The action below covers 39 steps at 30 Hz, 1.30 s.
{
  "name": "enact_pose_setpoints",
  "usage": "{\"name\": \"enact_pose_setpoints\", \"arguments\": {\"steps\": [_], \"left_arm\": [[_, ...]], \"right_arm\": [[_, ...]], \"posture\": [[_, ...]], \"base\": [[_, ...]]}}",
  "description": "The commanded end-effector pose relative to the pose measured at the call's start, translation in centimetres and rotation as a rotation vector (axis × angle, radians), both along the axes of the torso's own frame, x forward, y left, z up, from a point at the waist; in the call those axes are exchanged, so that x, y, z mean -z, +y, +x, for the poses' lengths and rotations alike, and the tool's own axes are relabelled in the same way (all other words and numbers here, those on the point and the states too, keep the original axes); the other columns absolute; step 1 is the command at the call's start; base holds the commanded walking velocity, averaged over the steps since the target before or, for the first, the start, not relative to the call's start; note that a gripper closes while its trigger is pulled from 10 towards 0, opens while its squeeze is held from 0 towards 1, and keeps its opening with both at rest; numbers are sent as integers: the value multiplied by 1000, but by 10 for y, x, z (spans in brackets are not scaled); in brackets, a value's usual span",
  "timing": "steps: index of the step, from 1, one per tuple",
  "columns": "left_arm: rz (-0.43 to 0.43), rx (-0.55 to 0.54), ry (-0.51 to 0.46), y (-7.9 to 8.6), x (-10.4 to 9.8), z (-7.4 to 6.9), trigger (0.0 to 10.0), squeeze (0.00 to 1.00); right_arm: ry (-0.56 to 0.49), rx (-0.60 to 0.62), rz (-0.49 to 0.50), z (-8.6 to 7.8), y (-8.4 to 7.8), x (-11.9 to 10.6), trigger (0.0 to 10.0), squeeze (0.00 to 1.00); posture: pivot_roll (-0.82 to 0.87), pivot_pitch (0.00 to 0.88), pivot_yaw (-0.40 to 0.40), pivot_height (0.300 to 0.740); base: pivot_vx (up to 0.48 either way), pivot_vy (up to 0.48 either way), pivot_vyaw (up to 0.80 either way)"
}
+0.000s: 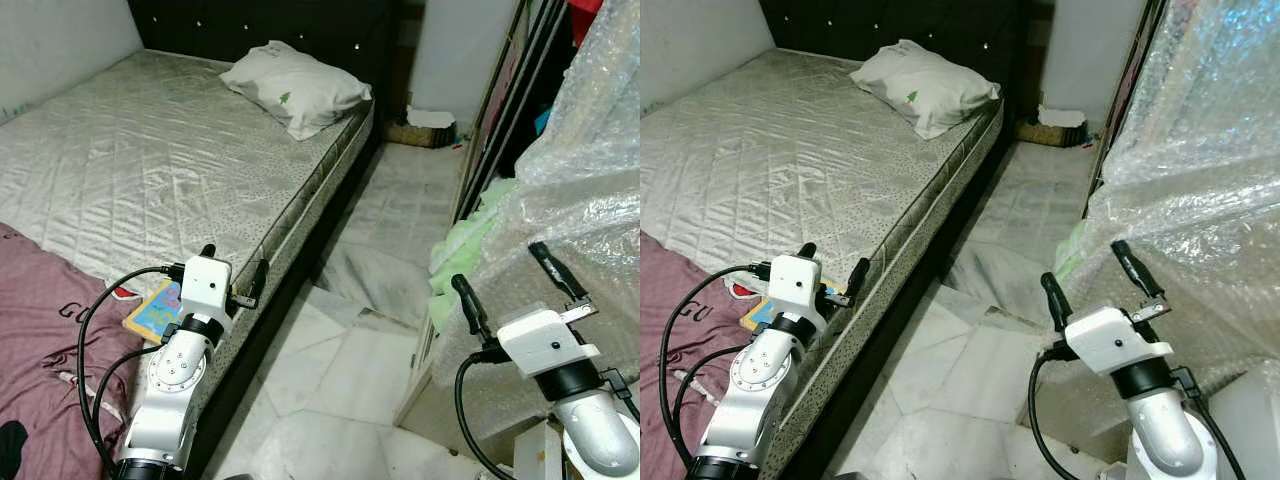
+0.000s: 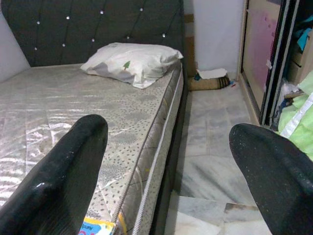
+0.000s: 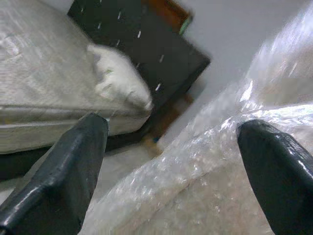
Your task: Clean up the room
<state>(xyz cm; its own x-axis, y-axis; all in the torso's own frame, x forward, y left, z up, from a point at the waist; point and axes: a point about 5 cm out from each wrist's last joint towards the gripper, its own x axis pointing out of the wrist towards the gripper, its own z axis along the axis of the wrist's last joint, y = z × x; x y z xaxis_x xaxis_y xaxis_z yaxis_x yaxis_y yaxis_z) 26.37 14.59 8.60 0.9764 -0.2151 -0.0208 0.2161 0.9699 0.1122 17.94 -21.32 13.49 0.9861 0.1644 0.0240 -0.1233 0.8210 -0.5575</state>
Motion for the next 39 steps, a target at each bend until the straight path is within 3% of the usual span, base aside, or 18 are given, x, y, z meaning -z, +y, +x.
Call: {"name": "enact_pose_setpoints", "arguments": {"steps": [1,4,9,16,24,33,39], "left_arm": [[8,-4,9,3,1,1,10000,0],[7,-4,11,2,1,0,10000,0],[-10,-3,-7,2,-1,0,10000,0],[-50,-16,11,3,0,-1,10000,0],[-59,-20,19,3,1,-5,10000,0],[-89,-14,27,0,0,-13,10000,0],[-94,-39,33,4,0,-16,10000,0]], "right_arm": [[269,235,199,-14,-27,41,10000,0],[317,337,261,-22,-36,50,10000,0],[282,307,255,-20,-30,51,10000,0],[253,361,374,3,-19,58,10000,0],[234,371,413,13,-14,64,10000,0],[182,367,489,33,6,42,10000,0],[181,341,512,40,17,40,10000,0]], "posture": [[-97,0,38,740],[-101,0,38,740],[-103,0,43,740],[-96,0,43,740],[-82,0,41,740],[-45,0,30,740],[-21,0,21,740]], "base": [[0,0,0],[0,0,0],[0,0,0],[0,0,0],[0,0,0],[0,0,0],[0,0,-507]]}}
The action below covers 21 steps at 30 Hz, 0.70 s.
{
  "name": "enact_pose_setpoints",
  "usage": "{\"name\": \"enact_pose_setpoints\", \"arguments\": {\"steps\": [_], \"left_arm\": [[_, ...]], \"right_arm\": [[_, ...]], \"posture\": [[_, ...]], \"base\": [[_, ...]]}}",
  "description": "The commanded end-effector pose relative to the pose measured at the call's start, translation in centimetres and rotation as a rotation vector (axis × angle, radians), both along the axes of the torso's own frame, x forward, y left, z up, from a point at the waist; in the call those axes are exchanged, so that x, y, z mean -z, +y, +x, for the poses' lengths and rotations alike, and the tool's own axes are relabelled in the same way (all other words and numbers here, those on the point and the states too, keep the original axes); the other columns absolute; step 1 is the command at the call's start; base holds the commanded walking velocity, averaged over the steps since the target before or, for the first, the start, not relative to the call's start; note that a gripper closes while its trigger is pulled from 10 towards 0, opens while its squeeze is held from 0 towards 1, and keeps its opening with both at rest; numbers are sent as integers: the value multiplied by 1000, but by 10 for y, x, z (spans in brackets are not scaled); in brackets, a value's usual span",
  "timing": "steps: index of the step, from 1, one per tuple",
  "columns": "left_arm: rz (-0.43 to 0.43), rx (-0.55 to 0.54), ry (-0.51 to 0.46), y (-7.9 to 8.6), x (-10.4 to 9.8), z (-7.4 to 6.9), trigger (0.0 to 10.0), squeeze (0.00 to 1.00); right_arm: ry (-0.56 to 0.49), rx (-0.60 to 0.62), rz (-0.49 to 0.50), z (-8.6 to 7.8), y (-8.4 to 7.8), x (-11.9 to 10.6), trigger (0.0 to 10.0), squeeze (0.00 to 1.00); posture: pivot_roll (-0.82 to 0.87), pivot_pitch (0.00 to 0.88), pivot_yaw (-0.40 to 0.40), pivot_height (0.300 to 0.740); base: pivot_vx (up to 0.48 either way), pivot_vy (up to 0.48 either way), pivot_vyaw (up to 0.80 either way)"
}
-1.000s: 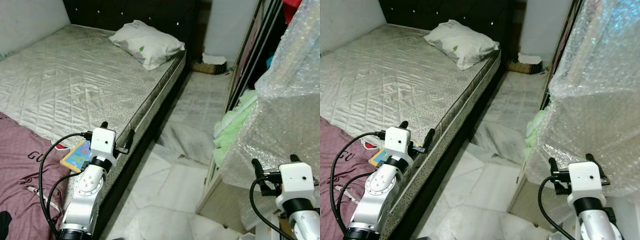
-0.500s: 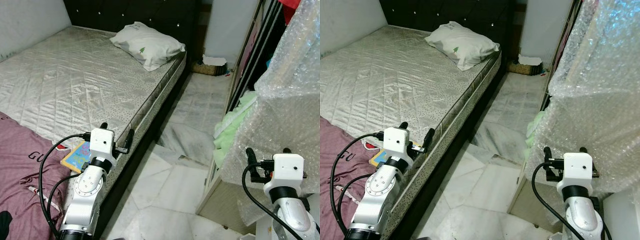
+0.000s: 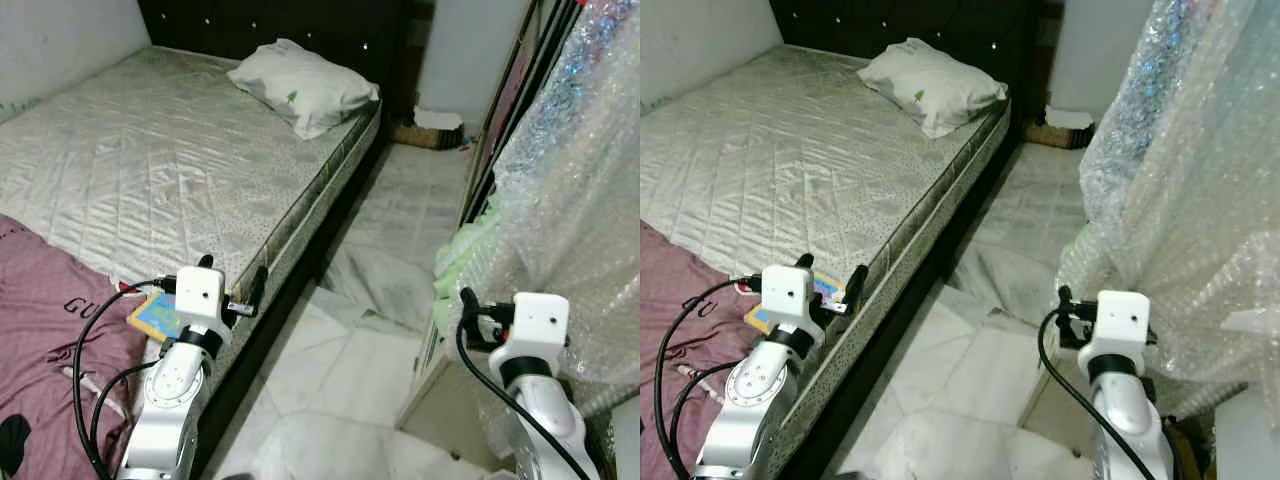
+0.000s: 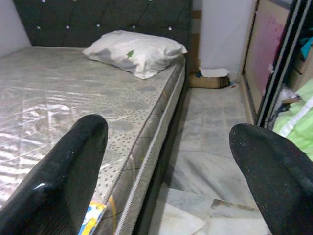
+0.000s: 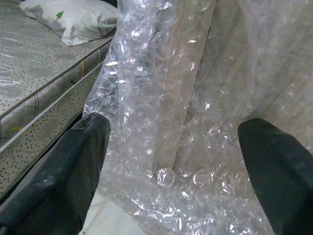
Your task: Clean up the room
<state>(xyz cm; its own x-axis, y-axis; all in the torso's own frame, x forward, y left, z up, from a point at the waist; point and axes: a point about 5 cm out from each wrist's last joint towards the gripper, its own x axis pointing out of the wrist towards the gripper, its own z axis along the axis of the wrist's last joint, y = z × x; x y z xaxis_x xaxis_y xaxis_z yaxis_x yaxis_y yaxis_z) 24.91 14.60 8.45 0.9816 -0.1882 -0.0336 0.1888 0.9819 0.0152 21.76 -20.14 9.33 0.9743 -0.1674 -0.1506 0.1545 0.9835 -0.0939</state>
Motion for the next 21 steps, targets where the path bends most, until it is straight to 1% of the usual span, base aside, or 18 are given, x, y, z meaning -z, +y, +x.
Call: {"name": "enact_pose_setpoints", "arguments": {"steps": [1,7,14,21], "left_arm": [[-2,-12,3,4,-2,-2,10000,0],[5,-26,1,6,-3,-6,10000,0],[-13,-19,20,6,-2,-8,10000,0],[-7,-8,18,5,-4,-6,10000,0]], "right_arm": [[5,-19,21,2,6,-2,10000,0],[22,-24,25,2,8,-2,10000,0],[28,-18,27,0,8,-3,10000,0],[28,-11,24,0,8,-4,10000,0]], "posture": [[-16,0,19,740],[-8,0,16,740],[-9,0,19,740],[-15,0,26,740]], "base": [[0,0,-488],[0,0,0],[0,0,0],[0,259,0]]}}
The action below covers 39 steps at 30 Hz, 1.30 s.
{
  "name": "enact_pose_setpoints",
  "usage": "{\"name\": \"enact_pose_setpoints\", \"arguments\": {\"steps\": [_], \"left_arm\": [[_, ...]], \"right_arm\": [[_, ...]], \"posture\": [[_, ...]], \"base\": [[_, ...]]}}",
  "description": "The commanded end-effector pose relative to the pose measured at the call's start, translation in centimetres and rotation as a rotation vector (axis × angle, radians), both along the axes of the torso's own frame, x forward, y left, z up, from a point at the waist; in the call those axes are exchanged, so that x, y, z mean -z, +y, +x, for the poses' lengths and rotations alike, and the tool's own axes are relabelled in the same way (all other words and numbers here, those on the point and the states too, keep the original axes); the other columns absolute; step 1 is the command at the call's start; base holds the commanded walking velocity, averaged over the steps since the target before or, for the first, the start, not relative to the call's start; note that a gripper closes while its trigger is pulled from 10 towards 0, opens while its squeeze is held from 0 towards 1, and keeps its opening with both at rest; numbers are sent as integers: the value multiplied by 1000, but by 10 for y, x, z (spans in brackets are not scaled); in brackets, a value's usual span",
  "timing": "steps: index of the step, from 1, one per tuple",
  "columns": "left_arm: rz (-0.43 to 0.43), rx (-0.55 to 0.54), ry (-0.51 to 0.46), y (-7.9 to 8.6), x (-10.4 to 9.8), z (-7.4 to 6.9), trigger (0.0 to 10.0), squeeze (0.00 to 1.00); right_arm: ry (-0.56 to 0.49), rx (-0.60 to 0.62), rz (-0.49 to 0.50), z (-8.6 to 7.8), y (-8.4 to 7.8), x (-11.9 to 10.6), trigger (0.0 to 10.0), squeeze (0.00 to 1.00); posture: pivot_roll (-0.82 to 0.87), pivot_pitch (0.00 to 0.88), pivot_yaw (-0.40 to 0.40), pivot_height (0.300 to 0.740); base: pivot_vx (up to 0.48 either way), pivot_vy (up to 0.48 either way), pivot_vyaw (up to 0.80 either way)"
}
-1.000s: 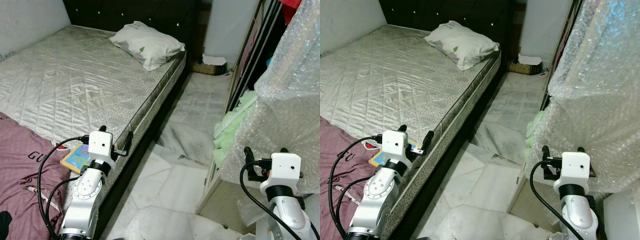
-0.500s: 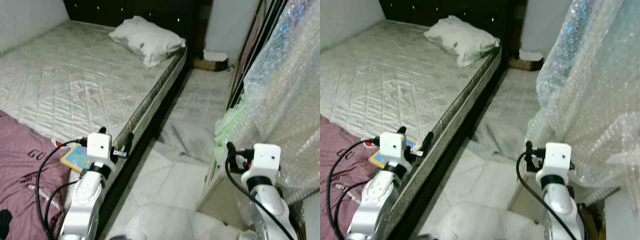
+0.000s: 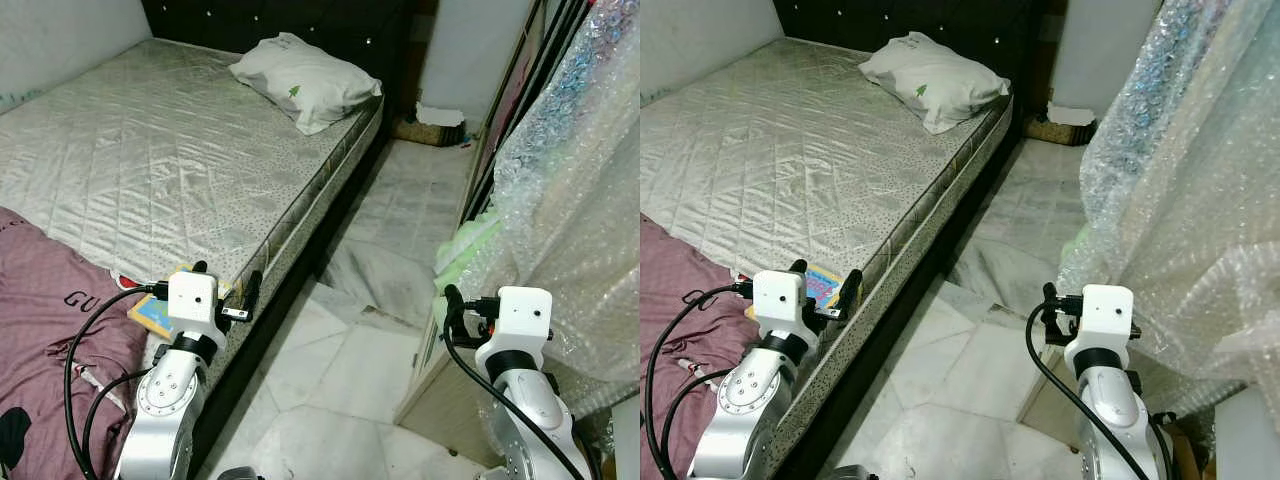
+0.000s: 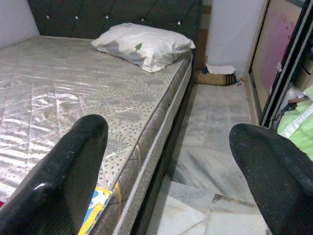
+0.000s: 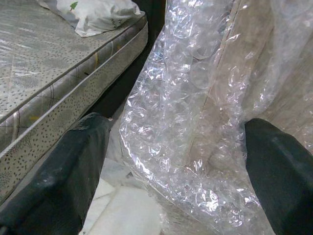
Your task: Clean up the room
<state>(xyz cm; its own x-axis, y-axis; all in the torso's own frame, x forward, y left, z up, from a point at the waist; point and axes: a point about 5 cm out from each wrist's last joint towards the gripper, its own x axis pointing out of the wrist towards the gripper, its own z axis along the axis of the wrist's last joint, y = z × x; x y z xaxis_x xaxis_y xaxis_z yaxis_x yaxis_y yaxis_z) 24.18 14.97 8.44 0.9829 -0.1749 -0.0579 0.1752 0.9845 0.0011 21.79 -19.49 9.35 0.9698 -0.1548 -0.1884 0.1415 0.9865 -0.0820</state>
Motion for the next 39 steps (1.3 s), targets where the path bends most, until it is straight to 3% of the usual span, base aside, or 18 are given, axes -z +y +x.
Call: {"name": "enact_pose_setpoints", "arguments": {"steps": [1,23,39], "left_arm": [[3,7,-9,1,-4,2,10000,0],[1,11,0,-2,-4,0,10000,0],[10,16,-6,-3,-4,0,10000,0]], "right_arm": [[-8,0,5,0,1,-4,10000,0],[-7,6,-10,0,-1,-3,10000,0],[-4,10,-24,1,-3,-1,10000,0]], "posture": [[-15,0,26,740],[-20,0,22,740],[-21,0,24,740]], "base": [[0,247,0],[0,0,0],[0,396,0]]}}
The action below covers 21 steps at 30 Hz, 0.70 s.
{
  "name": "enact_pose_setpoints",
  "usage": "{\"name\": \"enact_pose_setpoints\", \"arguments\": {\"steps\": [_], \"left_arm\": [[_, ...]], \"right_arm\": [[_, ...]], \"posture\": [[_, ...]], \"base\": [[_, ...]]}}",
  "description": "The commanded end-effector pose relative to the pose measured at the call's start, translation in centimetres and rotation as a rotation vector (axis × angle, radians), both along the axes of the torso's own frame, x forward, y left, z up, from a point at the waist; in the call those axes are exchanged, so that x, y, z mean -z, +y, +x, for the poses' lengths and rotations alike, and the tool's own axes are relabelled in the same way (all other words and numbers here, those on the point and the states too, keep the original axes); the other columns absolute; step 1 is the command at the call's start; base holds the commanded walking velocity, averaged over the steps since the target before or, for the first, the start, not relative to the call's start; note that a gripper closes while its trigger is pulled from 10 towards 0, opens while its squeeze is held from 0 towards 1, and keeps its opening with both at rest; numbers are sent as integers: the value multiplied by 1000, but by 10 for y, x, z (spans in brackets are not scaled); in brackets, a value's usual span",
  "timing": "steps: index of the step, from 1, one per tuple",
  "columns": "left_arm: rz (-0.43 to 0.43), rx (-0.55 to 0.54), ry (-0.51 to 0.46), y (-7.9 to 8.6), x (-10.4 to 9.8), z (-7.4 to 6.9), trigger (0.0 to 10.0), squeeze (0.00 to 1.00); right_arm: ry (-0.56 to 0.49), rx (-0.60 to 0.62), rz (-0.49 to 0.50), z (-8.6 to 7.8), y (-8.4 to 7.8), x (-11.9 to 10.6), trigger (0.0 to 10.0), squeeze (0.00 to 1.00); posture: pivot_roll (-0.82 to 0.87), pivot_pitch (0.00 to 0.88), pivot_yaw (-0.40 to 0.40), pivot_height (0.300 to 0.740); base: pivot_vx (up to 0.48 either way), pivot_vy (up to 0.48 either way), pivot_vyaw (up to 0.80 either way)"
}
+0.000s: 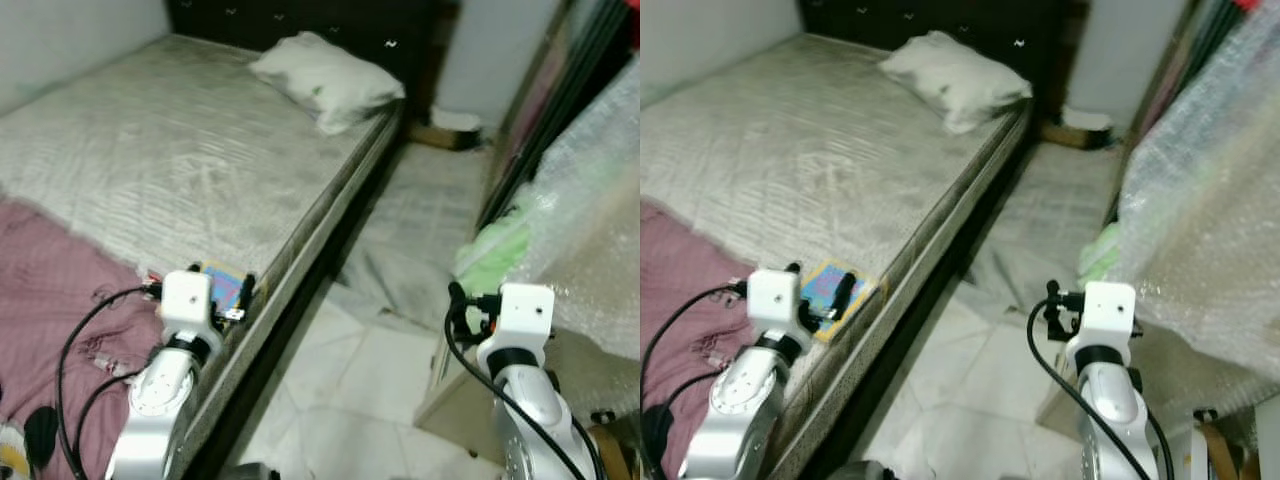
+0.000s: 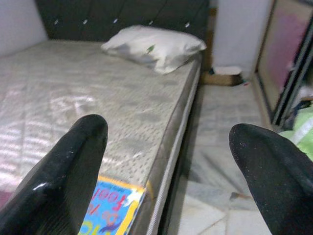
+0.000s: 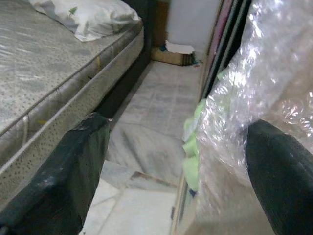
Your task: Clean up the room
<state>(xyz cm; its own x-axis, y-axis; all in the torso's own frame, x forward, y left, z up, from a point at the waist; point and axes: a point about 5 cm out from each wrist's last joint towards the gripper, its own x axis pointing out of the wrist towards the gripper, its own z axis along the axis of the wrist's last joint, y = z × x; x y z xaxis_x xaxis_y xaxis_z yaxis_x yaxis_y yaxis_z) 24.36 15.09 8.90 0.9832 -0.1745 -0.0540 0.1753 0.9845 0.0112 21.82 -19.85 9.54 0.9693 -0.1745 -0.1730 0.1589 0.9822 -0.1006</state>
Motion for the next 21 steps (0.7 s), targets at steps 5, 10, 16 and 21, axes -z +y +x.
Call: {"name": "enact_pose_setpoints", "arguments": {"steps": [5,10,16,21], "left_arm": [[3,25,-3,-5,0,-2,10000,0],[7,35,-5,-6,0,-2,10000,0],[5,22,-14,-6,-1,-1,10000,0],[17,13,-19,-5,-1,0,10000,0]], "right_arm": [[9,-4,-7,1,0,1,10000,0],[8,-2,-11,1,0,1,10000,0],[-53,-8,-111,4,-4,-9,10000,0],[-105,106,-254,8,-22,-26,10000,0]], "posture": [[-22,0,25,740],[-22,0,26,740],[-25,0,27,740],[-30,0,26,740]], "base": [[0,0,0],[0,0,0],[0,0,0],[0,0,0]]}}
